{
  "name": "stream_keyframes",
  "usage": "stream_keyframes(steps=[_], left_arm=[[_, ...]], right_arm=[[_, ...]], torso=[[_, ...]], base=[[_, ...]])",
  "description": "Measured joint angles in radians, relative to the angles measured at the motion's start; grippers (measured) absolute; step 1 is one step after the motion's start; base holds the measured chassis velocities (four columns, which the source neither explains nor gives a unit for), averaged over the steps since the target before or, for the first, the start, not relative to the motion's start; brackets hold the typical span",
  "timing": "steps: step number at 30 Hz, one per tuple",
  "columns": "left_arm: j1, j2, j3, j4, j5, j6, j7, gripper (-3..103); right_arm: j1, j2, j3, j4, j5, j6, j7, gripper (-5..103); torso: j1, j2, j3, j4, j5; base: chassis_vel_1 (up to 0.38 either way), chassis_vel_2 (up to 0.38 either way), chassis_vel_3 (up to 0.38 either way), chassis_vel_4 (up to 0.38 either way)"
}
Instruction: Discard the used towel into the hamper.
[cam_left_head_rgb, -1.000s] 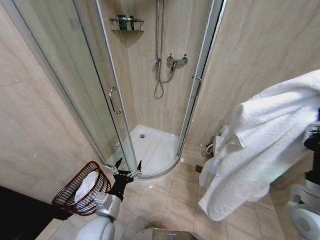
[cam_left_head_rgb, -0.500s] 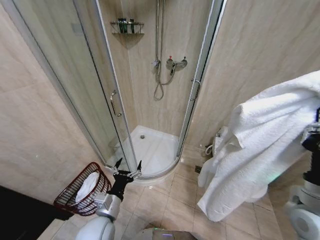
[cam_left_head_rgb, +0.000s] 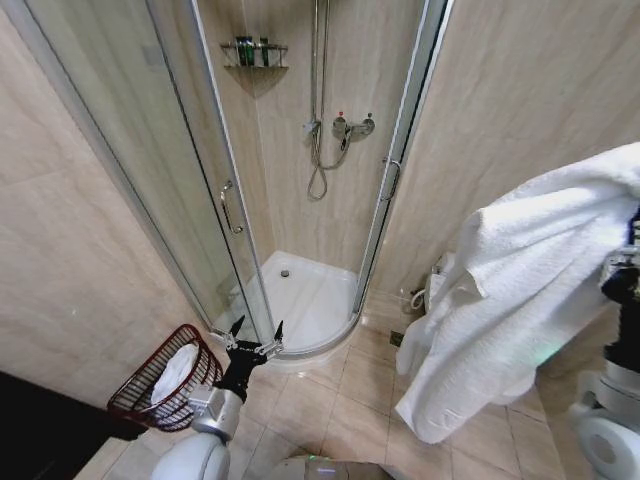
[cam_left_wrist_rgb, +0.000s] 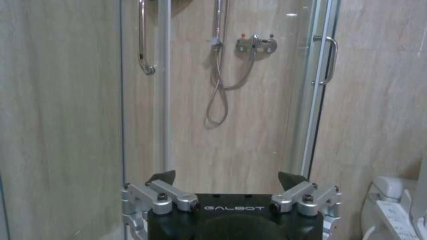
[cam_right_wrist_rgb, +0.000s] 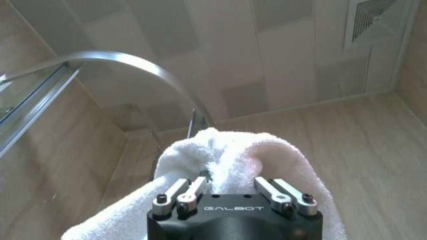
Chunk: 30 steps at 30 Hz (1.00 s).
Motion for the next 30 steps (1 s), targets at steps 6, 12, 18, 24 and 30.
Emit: stream_keyframes(steps=[6,12,18,24,30], left_arm=[[0.0,0.0,0.0,0.0,0.0,0.0,0.0,100],[0.0,0.0,0.0,0.0,0.0,0.0,0.0,100],[0.0,0.0,0.0,0.0,0.0,0.0,0.0,100],[0.0,0.0,0.0,0.0,0.0,0.0,0.0,100],[0.0,0.0,0.0,0.0,0.0,0.0,0.0,100]], right_arm=[[0.0,0.0,0.0,0.0,0.001,0.003,-0.001,21],[-0.002,0.001,-0.002,0.0,0.001,0.003,-0.001,21],[-0.001,-0.002,-0.002,0.0,0.001,0.004,-0.002,21],[-0.001,-0.001,-0.002,0.0,0.002,0.004,-0.002,21],[-0.002,-0.001,-0.002,0.0,0.002,0.004,-0.002,21]], torso=[[-0.001,-0.002,-0.001,0.0,0.0],[-0.002,-0.004,-0.002,-0.0001,0.0],[-0.003,-0.005,-0.003,0.0001,0.0],[-0.002,-0.006,-0.003,0.0001,0.0001],[-0.003,-0.007,-0.004,0.0,0.0]], base=[[0.013,-0.021,-0.028,0.059],[0.048,-0.06,-0.075,0.05],[0.049,-0.036,-0.042,0.028],[0.0,0.0,0.0,0.0],[0.061,-0.054,-0.058,0.064]])
